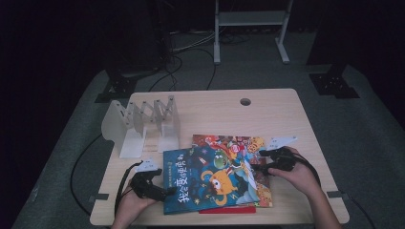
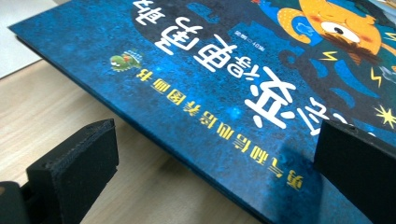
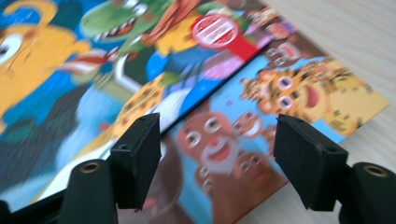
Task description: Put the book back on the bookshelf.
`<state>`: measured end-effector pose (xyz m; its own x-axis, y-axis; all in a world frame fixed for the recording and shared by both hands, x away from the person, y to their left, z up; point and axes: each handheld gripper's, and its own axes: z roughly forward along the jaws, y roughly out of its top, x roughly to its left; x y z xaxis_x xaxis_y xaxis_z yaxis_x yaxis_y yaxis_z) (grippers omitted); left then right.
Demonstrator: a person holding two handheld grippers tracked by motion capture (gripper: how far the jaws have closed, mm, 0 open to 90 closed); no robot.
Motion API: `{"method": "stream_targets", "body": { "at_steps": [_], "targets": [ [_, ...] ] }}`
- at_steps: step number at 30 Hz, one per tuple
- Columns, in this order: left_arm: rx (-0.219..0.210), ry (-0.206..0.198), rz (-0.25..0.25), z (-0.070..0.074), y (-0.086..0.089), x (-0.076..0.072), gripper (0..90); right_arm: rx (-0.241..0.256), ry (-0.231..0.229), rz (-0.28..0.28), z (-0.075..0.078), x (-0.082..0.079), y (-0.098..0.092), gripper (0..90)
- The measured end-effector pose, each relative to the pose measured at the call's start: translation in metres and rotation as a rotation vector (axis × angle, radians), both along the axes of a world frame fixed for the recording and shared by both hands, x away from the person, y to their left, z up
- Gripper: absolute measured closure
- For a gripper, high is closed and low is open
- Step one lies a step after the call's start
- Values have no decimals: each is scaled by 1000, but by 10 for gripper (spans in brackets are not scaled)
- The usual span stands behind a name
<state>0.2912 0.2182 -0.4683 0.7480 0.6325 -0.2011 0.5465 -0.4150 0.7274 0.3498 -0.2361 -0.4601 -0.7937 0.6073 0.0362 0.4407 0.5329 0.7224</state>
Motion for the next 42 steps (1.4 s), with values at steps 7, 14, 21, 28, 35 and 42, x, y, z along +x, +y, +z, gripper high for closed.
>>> {"method": "stream_targets", "body": {
  "at_steps": [7,14,21,28,35,42],
  "targets": [
    [-19,20,-6,-2,1,0,0,-4,-1,61,-4,-8,3,312],
    [-49,60,-30,-6,-2,1,0,-3,6,66,-4,-8,4,330],
    [-73,95,-22,-7,-1,5,0,2,5,82,-5,-9,8,351],
    [-97,57,6,6,6,3,0,13,12,96,-6,-10,14,342],
    [-104,8,3,30,9,-1,0,-3,6,125,-5,-12,22,317],
    [-107,-50,-19,61,6,-4,0,-27,-6,135,-5,-16,26,322]
  ]
}}
